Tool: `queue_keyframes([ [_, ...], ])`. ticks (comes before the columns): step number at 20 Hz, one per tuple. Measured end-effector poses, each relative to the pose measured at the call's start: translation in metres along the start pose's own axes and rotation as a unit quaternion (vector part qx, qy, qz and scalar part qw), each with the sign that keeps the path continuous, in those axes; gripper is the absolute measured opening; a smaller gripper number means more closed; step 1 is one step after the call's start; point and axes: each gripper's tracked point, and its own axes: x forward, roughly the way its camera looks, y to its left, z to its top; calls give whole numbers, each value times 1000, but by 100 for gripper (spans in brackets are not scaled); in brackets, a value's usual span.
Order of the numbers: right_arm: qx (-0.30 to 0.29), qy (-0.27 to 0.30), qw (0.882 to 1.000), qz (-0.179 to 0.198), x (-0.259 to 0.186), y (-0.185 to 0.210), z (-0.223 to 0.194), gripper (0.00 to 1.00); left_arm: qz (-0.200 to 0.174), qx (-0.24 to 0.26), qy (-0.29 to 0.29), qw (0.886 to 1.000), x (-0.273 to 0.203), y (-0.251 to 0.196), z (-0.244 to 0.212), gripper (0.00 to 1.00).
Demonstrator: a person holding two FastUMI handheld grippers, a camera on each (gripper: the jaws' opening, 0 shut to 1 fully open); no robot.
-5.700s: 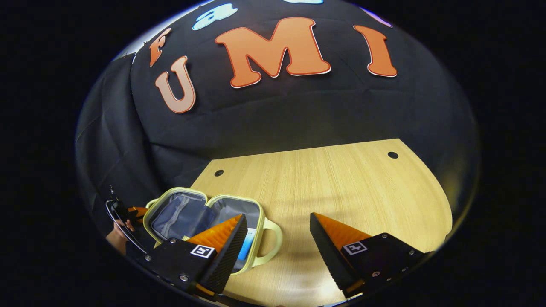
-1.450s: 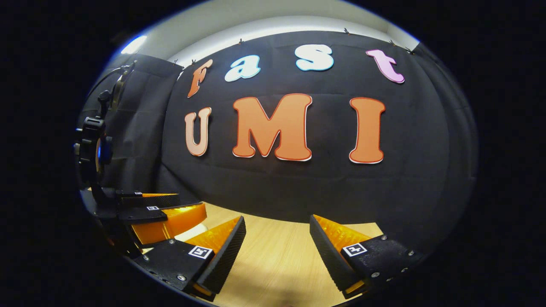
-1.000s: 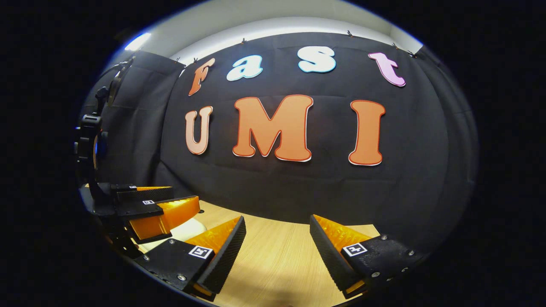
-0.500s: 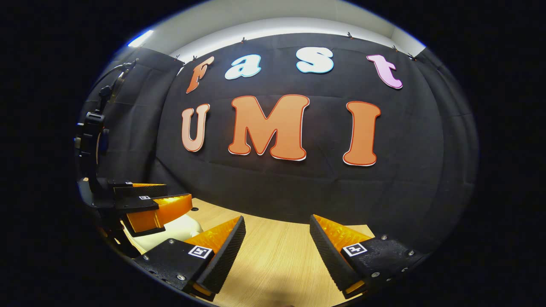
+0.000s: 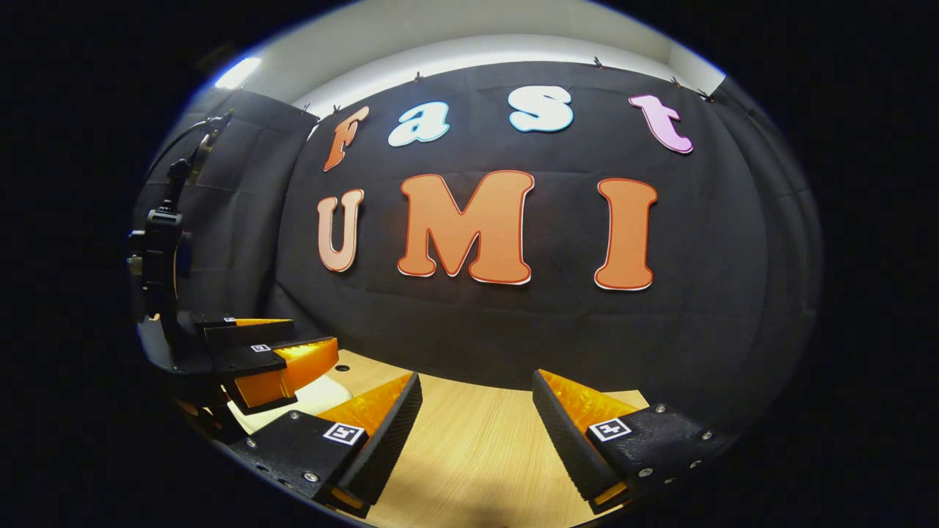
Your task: First open the suitcase, pack the skin care products into it, and then close the suitcase.
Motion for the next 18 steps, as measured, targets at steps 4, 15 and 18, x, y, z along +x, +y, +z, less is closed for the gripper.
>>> queue_keyframes([
  [4, 10, 4, 1000, 25, -1, 7, -3, 95, 30, 7, -14, 999, -8, 5, 5, 96],
  [15, 17, -7, 1000, -9, -4, 0, 10, 96, 1, 7, -15, 1000, 2, 26, 4, 96],
  [18, 1, -22, 1000, -21, -9, 1, 18, 96, -18, 25, -32, 999, 4, 26, 12, 95],
])
